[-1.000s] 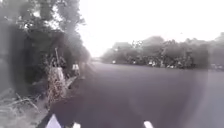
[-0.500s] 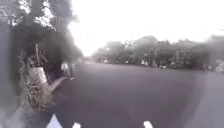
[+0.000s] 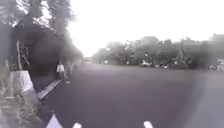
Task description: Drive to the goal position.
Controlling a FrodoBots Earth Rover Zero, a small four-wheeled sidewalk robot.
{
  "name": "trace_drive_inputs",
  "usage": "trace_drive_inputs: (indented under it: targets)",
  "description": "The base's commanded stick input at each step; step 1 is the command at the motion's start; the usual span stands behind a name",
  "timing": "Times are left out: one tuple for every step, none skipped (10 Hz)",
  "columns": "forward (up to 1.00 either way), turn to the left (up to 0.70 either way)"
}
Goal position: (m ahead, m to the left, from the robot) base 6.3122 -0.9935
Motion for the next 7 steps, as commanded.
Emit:
trace_drive_inputs:
  targets:
    - [0.70,0.00]
    - [0.70,0.00]
    - [0.70,0.00]
    - [0.70,0.00]
    - [0.70,0.00]
    - [0.70,0.00]
    - [0.70,0.00]
